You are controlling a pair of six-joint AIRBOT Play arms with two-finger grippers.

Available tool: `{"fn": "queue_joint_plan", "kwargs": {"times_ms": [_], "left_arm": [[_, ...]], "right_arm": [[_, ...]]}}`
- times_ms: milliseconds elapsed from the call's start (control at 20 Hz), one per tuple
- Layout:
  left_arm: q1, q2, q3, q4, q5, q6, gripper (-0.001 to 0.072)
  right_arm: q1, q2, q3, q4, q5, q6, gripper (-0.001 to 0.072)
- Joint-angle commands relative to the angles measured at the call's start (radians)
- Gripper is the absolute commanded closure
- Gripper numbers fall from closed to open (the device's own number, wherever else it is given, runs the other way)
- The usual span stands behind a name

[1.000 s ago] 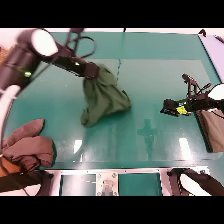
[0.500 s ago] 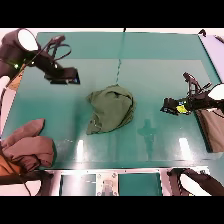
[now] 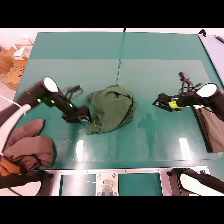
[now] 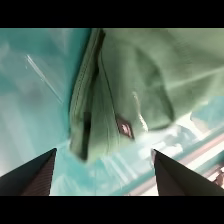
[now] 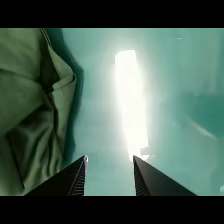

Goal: Fold the shirts.

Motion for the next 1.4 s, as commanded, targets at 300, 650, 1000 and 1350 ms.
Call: {"fn": "queue_joint_plan", "kwargs": {"times_ms": [300,650,1000,1350], "left_arm": [[-0.172,0.003,-0.141,-0.071,0.306,0.021,0.0255],[-0.17,0.035,-0.01,-0.037,0.22,0.064,0.0681],[0.039,0.246,0.571,0.146,0.027,-0.016,0.0681],[0.073,0.257,1.169,0.016,0.03,-0.002,0.0681]], "right_arm": [[0.07,-0.415,0.08,0.475,-0.039,-0.316,0.0357],[0.104,-0.441,0.247,0.475,0.052,-0.334,0.0696],[-0.12,-0.094,0.596,0.475,0.24,-0.242,0.0697],[-0.201,0.3,0.978,0.418,0.152,-0.235,0.0697]]}}
